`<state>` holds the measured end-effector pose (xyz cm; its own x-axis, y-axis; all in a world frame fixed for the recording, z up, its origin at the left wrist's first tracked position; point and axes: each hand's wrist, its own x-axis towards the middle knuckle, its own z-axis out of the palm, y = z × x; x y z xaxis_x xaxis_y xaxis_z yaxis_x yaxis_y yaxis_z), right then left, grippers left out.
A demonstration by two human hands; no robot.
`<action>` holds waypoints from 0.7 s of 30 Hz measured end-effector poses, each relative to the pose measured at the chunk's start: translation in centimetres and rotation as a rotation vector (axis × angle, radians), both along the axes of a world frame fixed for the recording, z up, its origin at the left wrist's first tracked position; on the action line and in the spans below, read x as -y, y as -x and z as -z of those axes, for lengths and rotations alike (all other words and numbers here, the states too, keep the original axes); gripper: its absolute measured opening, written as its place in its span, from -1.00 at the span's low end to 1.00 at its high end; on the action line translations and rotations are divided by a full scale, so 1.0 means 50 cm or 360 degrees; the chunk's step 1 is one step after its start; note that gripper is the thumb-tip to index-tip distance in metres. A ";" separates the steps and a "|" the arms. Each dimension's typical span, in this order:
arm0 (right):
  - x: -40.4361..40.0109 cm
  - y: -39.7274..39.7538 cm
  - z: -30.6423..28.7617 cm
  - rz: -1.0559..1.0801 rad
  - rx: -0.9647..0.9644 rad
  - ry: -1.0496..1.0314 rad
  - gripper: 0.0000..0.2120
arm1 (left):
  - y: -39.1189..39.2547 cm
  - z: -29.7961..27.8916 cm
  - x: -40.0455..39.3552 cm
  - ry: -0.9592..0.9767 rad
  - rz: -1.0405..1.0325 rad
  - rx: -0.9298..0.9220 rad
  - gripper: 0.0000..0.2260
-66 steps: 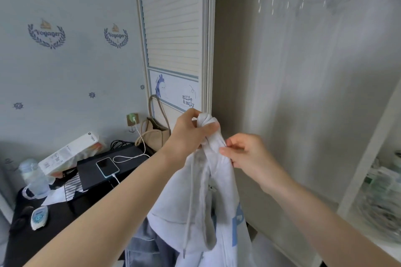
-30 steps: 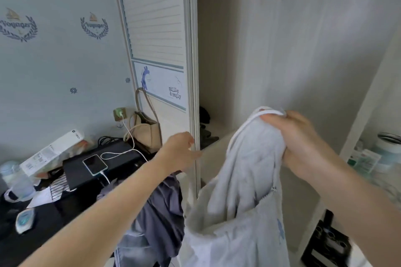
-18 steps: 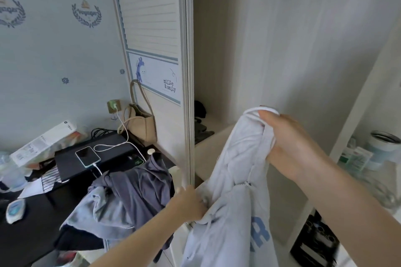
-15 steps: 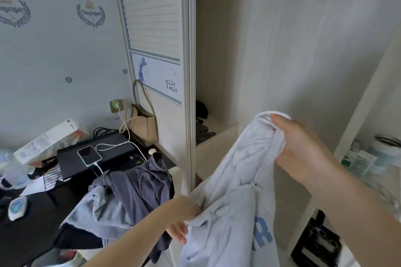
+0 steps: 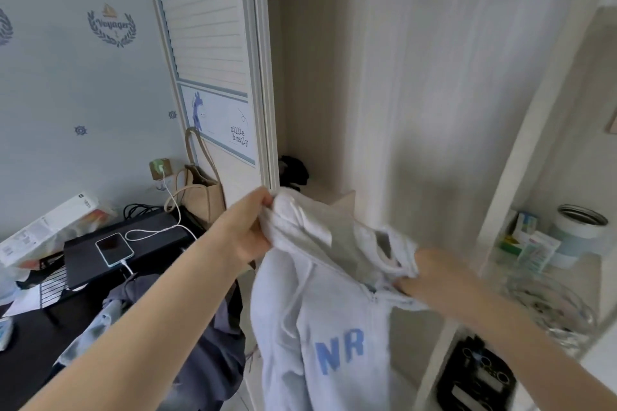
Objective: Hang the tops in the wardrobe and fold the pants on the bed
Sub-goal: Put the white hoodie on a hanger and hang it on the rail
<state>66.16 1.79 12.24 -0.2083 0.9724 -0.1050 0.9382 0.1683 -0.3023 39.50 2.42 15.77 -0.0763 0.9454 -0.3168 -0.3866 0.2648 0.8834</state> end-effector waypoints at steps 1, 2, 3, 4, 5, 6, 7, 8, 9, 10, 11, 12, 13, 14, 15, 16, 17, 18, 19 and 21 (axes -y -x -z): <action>-0.004 -0.003 0.018 0.0050 0.0186 0.0013 -0.75 | -0.014 -0.021 -0.006 -0.0034 0.0022 -0.0049 -0.87; -0.011 -0.005 0.032 0.0122 0.0305 0.0023 -0.75 | -0.029 -0.042 -0.013 -0.0069 0.0037 -0.0098 -0.87; -0.016 -0.005 0.035 0.0181 0.0390 0.0027 -0.78 | -0.040 -0.060 -0.019 -0.0105 0.0042 -0.0146 -0.83; -0.020 -0.005 0.033 0.0216 0.0420 0.0015 -0.79 | -0.048 -0.073 -0.025 -0.0130 0.0041 -0.0195 -0.80; -0.028 -0.003 0.031 0.0205 0.0395 -0.0031 -0.78 | -0.056 -0.086 -0.032 -0.0156 0.0051 -0.0244 -0.80; -0.041 -0.003 0.032 0.0172 0.0329 -0.0117 -0.70 | -0.063 -0.098 -0.039 -0.0205 0.0067 -0.0291 -0.85; -0.055 0.000 0.033 0.0129 0.0219 -0.0171 -0.54 | -0.068 -0.107 -0.046 -0.0269 0.0084 -0.0314 -0.90; -0.071 0.008 0.034 0.0100 0.0027 -0.0169 -0.37 | -0.072 -0.114 -0.058 -0.0346 0.0108 -0.0339 -0.94; -0.082 0.022 0.034 0.0105 -0.0216 -0.0049 -0.25 | -0.071 -0.119 -0.068 -0.0421 0.0121 -0.0379 -0.94; -0.093 0.039 0.036 0.0129 -0.0423 0.0112 -0.21 | -0.068 -0.122 -0.083 -0.0498 0.0126 -0.0439 -0.92; -0.102 0.057 0.041 0.0143 -0.0539 0.0239 -0.31 | -0.064 -0.125 -0.094 -0.0579 0.0110 -0.0507 -0.90; -0.118 0.071 0.052 0.0159 -0.0576 0.0292 -0.51 | -0.056 -0.128 -0.109 -0.0660 0.0088 -0.0580 -0.88; -0.132 0.079 0.059 0.0197 -0.0542 0.0266 -0.67 | -0.046 -0.131 -0.120 -0.0734 0.0067 -0.0658 -0.88; -0.150 0.084 0.057 0.0246 -0.0465 0.0156 -0.74 | -0.030 -0.133 -0.136 -0.0790 0.0057 -0.0726 -0.90; -0.164 0.084 0.049 0.0315 -0.0374 -0.0025 -0.78 | -0.012 -0.132 -0.150 -0.0799 0.0064 -0.0781 -0.86; -0.180 0.080 0.035 0.0405 -0.0310 -0.0249 -0.80 | 0.013 -0.130 -0.169 -0.0778 0.0098 -0.0854 -0.76; -0.196 0.076 0.017 0.0506 -0.0301 -0.0445 -0.79 | 0.040 -0.128 -0.192 -0.0754 0.0139 -0.0940 -0.64; -0.205 0.070 -0.007 0.0579 -0.0335 -0.0591 -0.77 | 0.065 -0.122 -0.216 -0.0744 0.0172 -0.1084 -0.53; -0.213 0.067 -0.032 0.0617 -0.0385 -0.0707 -0.75 | 0.086 -0.115 -0.240 -0.0734 0.0206 -0.1297 -0.44; -0.232 0.080 -0.076 0.0600 -0.0427 -0.0952 -0.77 | 0.118 -0.093 -0.291 -0.0765 0.0339 -0.1862 -0.43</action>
